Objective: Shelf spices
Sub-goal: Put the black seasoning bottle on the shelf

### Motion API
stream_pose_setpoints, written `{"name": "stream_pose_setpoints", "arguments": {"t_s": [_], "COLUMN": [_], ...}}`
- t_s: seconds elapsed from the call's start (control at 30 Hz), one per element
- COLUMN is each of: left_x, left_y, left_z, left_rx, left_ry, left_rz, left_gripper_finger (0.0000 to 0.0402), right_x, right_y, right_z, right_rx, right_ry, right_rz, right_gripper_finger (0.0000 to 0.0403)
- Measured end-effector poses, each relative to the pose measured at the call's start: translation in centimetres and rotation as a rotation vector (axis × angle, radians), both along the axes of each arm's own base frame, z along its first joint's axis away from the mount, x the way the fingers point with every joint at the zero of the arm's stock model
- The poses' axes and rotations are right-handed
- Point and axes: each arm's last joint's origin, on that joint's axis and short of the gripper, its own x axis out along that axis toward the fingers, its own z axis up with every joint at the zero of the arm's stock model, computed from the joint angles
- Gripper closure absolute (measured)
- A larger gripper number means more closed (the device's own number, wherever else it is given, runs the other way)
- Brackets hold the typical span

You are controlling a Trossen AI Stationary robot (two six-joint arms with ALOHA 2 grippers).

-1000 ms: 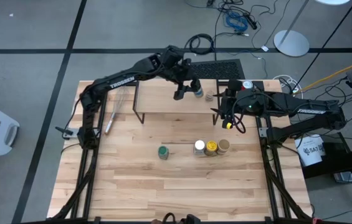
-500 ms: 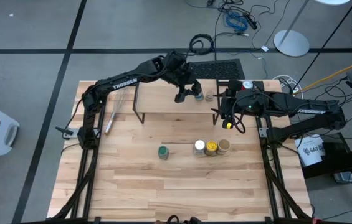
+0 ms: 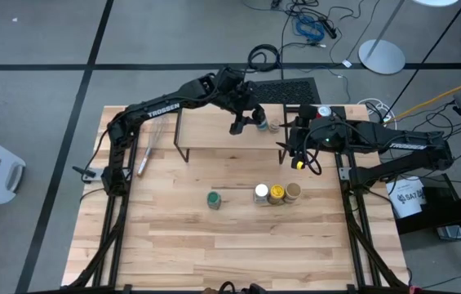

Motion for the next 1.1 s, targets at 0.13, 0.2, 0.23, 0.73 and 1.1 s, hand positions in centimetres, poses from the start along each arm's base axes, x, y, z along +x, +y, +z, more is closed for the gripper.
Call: {"name": "stream_pose_setpoints", "arguments": {"t_s": [0.13, 0.2, 0.23, 0.73, 1.1], "left_x": [0.0, 0.0, 0.0, 0.5, 0.8], "left_y": [0.0, 0.0, 0.0, -0.1, -0.1], "left_z": [0.0, 0.0, -0.1, -1.4, -1.6], "left_rx": [0.0, 0.004, 0.011, 0.006, 0.013], "left_ry": [0.001, 0.001, 0.001, 0.041, 0.034], "left_rz": [0.001, -0.002, -0.005, -0.027, -0.035], "left_gripper_finger": [0.0179, 0.0179, 0.0179, 0.0179, 0.0155], "right_x": [0.0, 0.0, 0.0, 0.0, 0.0], "right_y": [0.0, 0.0, 0.0, 0.0, 0.0], "right_z": [0.0, 0.0, 0.0, 0.0, 0.0], "right_rx": [0.0, 0.0, 0.0, -0.003, -0.001], "right_ry": [0.0, 0.0, 0.0, 0.002, 0.001], "right_rz": [0.0, 0.0, 0.0, 0.003, 0.003], "right_gripper_finger": [0.0167, 0.0167, 0.0167, 0.0167, 0.0167]}}
